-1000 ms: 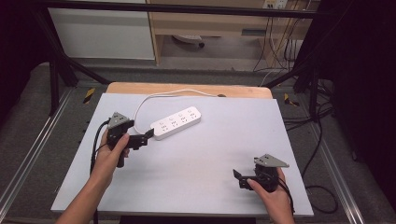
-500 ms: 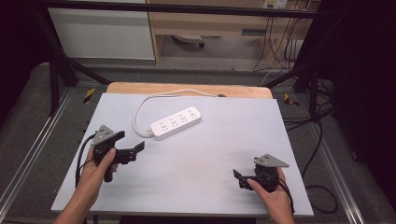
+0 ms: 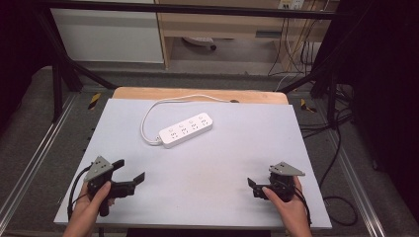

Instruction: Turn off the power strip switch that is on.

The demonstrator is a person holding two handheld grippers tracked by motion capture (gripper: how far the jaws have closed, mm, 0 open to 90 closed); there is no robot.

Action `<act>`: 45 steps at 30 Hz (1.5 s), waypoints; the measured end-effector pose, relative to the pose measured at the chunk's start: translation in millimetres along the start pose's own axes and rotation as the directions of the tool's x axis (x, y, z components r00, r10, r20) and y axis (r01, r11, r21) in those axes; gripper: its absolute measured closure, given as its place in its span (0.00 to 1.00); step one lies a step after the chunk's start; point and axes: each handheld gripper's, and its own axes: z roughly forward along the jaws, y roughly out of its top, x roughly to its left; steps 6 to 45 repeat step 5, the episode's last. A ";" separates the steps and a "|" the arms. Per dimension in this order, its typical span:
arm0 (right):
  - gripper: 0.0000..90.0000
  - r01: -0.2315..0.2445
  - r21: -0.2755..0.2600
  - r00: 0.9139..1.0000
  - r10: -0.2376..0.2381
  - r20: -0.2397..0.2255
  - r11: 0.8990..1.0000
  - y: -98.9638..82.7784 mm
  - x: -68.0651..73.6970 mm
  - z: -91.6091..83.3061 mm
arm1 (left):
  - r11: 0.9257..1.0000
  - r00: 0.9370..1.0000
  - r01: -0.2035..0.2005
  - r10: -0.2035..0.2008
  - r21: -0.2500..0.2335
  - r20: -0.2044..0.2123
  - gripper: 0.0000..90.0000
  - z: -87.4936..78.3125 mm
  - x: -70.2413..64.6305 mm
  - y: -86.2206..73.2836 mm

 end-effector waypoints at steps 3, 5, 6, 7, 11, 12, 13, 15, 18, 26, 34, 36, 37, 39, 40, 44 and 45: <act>0.04 -0.002 0.046 1.000 0.001 0.031 0.999 -2.1 -2.3 6.5 | 1.000 1.000 0.018 -0.018 0.003 0.002 0.08 0.5 -0.3 -13.4; 0.04 -0.001 0.082 0.998 -0.004 0.070 0.997 -3.8 -4.0 13.2 | 1.000 1.000 0.014 -0.014 0.017 0.005 0.09 2.0 -0.2 -15.2; 0.04 -0.001 0.082 0.998 -0.004 0.070 0.997 -3.8 -4.0 13.2 | 1.000 1.000 0.014 -0.014 0.017 0.005 0.09 2.0 -0.2 -15.2; 0.04 -0.001 0.082 0.998 -0.004 0.070 0.997 -3.8 -4.0 13.2 | 1.000 1.000 0.014 -0.014 0.017 0.005 0.09 2.0 -0.2 -15.2; 0.04 -0.001 0.082 0.998 -0.004 0.070 0.997 -3.8 -4.0 13.2 | 1.000 1.000 0.014 -0.014 0.017 0.005 0.09 2.0 -0.2 -15.2; 0.04 -0.001 0.082 0.998 -0.004 0.070 0.997 -3.8 -4.0 13.2 | 1.000 1.000 0.014 -0.014 0.017 0.005 0.09 2.0 -0.2 -15.2; 0.04 -0.001 0.082 0.998 -0.004 0.070 0.997 -3.8 -4.0 13.2 | 1.000 1.000 0.014 -0.014 0.017 0.005 0.09 2.0 -0.2 -15.2; 0.04 -0.001 0.082 0.998 -0.004 0.070 0.997 -3.8 -4.0 13.2 | 1.000 1.000 0.014 -0.014 0.017 0.005 0.09 2.0 -0.2 -15.2; 0.04 -0.001 0.082 0.998 -0.004 0.070 0.997 -3.8 -4.0 13.2 | 1.000 1.000 0.014 -0.014 0.017 0.005 0.09 2.0 -0.2 -15.2; 0.04 -0.001 0.082 0.998 -0.004 0.070 0.997 -3.8 -4.0 13.2 | 1.000 1.000 0.014 -0.014 0.017 0.005 0.09 2.0 -0.2 -15.2; 0.04 -0.001 0.082 0.998 -0.004 0.070 0.997 -3.8 -4.0 13.2 | 1.000 1.000 0.014 -0.014 0.017 0.005 0.09 2.0 -0.2 -15.2; 0.04 -0.001 0.082 0.998 -0.004 0.070 0.997 -3.8 -4.0 13.2 | 1.000 1.000 0.014 -0.014 0.017 0.005 0.09 2.0 -0.2 -15.2; 0.04 -0.001 0.082 0.998 -0.004 0.070 0.997 -3.8 -4.0 13.2 | 1.000 1.000 0.014 -0.014 0.017 0.005 0.09 2.0 -0.2 -15.2; 0.04 -0.001 0.082 0.998 -0.004 0.070 0.997 -3.8 -4.0 13.2 | 1.000 1.000 0.014 -0.014 0.017 0.005 0.09 2.0 -0.2 -15.2; 0.04 -0.001 0.082 0.998 -0.004 0.070 0.997 -3.8 -4.0 13.2 | 1.000 1.000 0.014 -0.014 0.017 0.005 0.09 2.0 -0.2 -15.2; 0.04 -0.001 0.082 0.998 -0.004 0.070 0.997 -3.8 -4.0 13.2 | 1.000 1.000 0.014 -0.014 0.017 0.005 0.09 2.0 -0.2 -15.2; 0.04 -0.001 0.082 0.998 -0.004 0.070 0.997 -3.8 -4.0 13.2 | 1.000 1.000 0.014 -0.014 0.017 0.005 0.09 2.0 -0.2 -15.2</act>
